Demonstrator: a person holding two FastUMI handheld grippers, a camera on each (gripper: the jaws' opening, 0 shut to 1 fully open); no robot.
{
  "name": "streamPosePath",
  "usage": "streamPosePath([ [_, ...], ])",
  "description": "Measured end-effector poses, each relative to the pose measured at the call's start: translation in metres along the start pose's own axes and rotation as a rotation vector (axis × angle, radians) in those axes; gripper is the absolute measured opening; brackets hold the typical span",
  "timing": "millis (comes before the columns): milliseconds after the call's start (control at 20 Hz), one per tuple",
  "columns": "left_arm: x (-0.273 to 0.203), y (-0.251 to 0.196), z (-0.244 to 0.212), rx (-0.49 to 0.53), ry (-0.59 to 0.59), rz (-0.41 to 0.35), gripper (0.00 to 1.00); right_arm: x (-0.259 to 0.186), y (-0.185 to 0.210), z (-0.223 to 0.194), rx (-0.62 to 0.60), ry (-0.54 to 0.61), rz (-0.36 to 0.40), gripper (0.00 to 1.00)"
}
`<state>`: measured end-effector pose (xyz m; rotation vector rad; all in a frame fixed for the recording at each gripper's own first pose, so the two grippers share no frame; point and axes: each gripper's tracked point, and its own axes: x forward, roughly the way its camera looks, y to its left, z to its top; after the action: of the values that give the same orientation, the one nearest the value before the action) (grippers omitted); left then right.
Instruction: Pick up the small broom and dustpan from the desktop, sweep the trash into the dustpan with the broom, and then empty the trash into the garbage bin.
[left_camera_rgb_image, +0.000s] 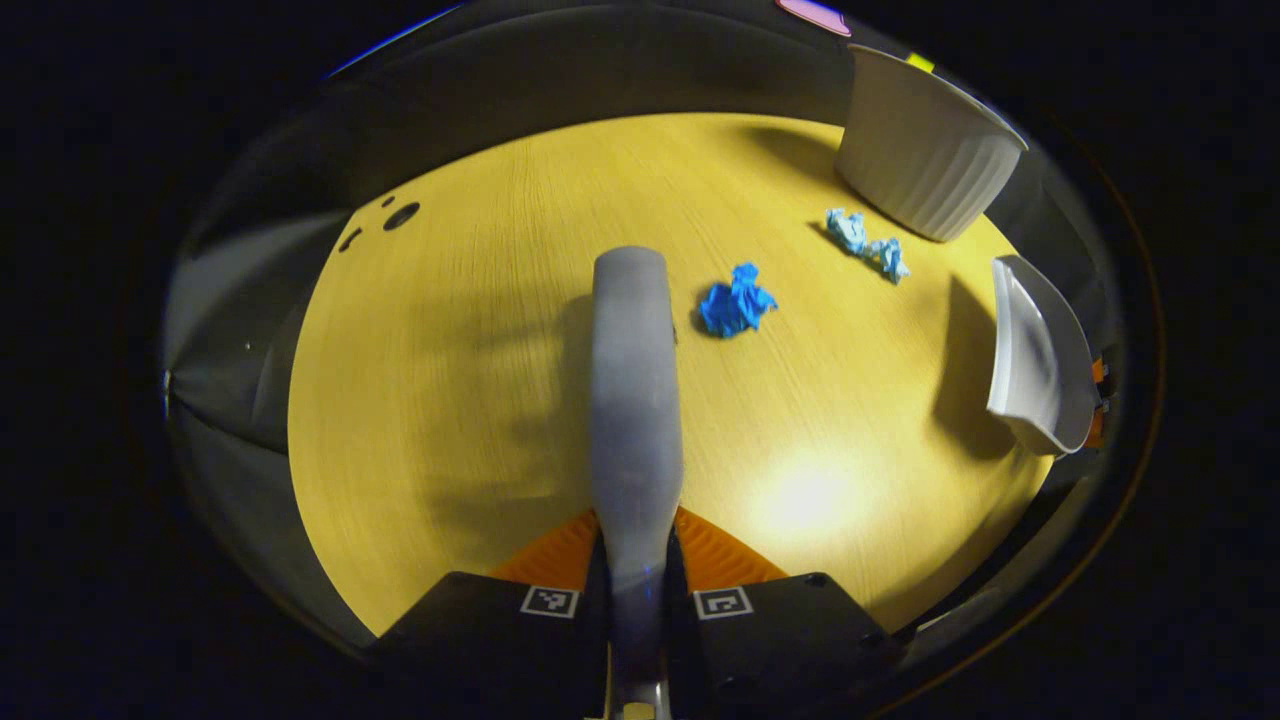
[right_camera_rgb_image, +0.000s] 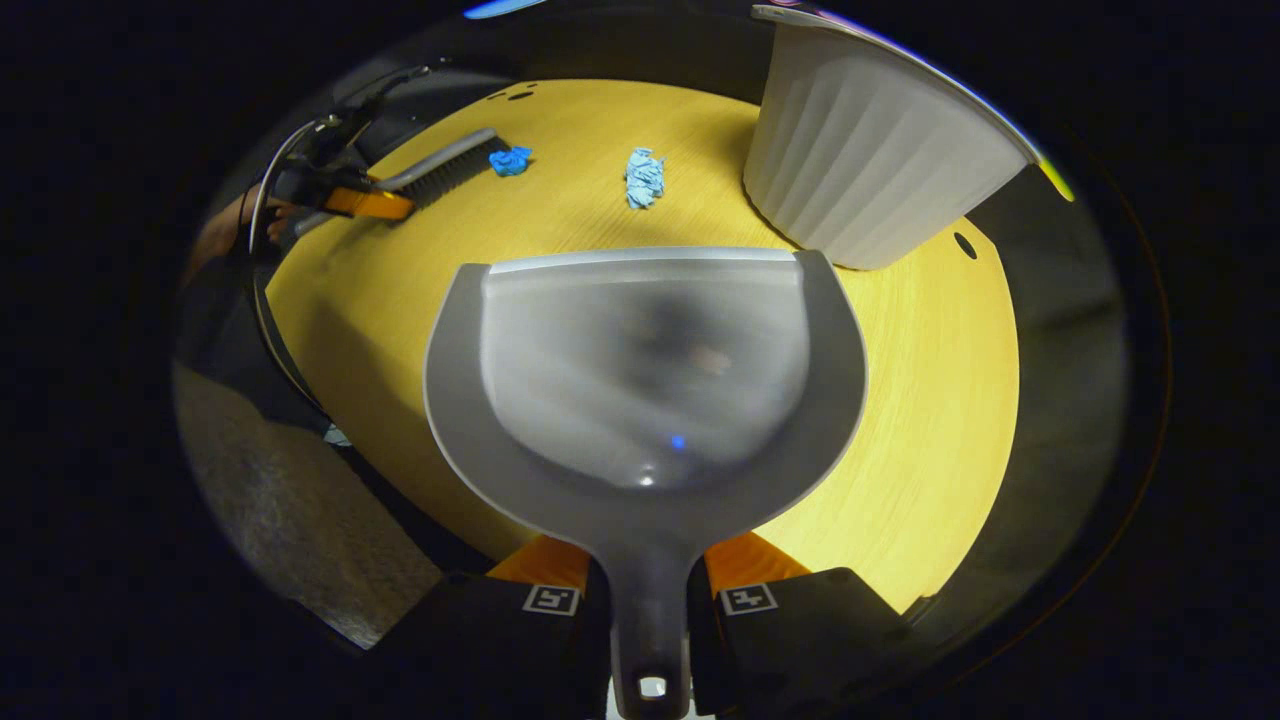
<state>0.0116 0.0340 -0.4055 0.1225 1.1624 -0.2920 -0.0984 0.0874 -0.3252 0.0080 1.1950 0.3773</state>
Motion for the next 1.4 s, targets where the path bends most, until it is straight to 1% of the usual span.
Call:
streamPosePath([
  [50, 0.0, 0.003, 0.009, 0.006, -0.008, 0.005, 0.31, -0.001, 0.001, 0.002, 0.001, 0.007, 0.006, 0.36],
  [100, 0.0, 0.005, 0.019, 0.016, -0.013, 0.014, 0.27, -0.002, 0.003, 0.005, 0.004, 0.012, 0.019, 0.36],
  [200, 0.009, 0.005, 0.035, 0.043, -0.018, 0.016, 0.28, -0.001, 0.002, 0.008, -0.003, 0.031, 0.033, 0.36],
  [350, 0.021, -0.003, 0.044, 0.089, 0.012, 0.006, 0.28, 0.0, -0.006, 0.009, -0.05, 0.071, 0.024, 0.36],
  [450, 0.027, -0.013, 0.048, 0.091, 0.015, -0.01, 0.28, 0.004, -0.01, 0.011, -0.08, 0.087, 0.024, 0.36],
  [500, 0.03, -0.018, 0.052, 0.094, 0.009, -0.013, 0.31, 0.005, -0.012, 0.012, -0.092, 0.091, 0.026, 0.36],
  [550, 0.031, -0.021, 0.055, 0.101, 0.006, -0.017, 0.28, 0.006, -0.013, 0.014, -0.102, 0.095, 0.031, 0.36],
  [650, 0.034, -0.035, 0.063, 0.135, -0.002, -0.042, 0.28, 0.01, -0.014, 0.015, -0.125, 0.097, 0.041, 0.36],
  [800, 0.04, -0.063, 0.076, 0.22, -0.012, -0.093, 0.28, 0.019, -0.014, 0.017, -0.172, 0.104, 0.051, 0.36],
  [850, 0.043, -0.07, 0.079, 0.243, -0.013, -0.104, 0.31, 0.022, -0.014, 0.018, -0.183, 0.105, 0.051, 0.36],
  [900, 0.045, -0.079, 0.083, 0.263, -0.012, -0.115, 0.24, 0.024, -0.014, 0.019, -0.187, 0.107, 0.053, 0.36],
  [950, 0.046, -0.088, 0.085, 0.279, -0.01, -0.125, 0.28, 0.027, -0.013, 0.02, -0.187, 0.106, 0.057, 0.36],
  [1000, 0.047, -0.097, 0.088, 0.293, -0.011, -0.139, 0.28, 0.029, -0.012, 0.023, -0.183, 0.105, 0.065, 0.36],
  [1050, 0.047, -0.107, 0.092, 0.308, -0.015, -0.156, 0.31, 0.03, -0.011, 0.025, -0.177, 0.103, 0.072, 0.36],
  [1100, 0.046, -0.116, 0.095, 0.326, -0.018, -0.174, 0.28, 0.033, -0.011, 0.028, -0.168, 0.101, 0.079, 0.36],
  [1150, 0.046, -0.125, 0.095, 0.344, -0.018, -0.193, 0.28, 0.033, -0.009, 0.031, -0.158, 0.099, 0.085, 0.36],
  [1250, 0.041, -0.142, 0.093, 0.363, -0.018, -0.233, 0.28, 0.032, -0.009, 0.032, -0.143, 0.095, 0.091, 0.36],
  [1400, 0.033, -0.168, 0.088, 0.338, -0.01, -0.298, 0.28, 0.035, -0.011, 0.029, -0.134, 0.082, 0.094, 0.36],
])
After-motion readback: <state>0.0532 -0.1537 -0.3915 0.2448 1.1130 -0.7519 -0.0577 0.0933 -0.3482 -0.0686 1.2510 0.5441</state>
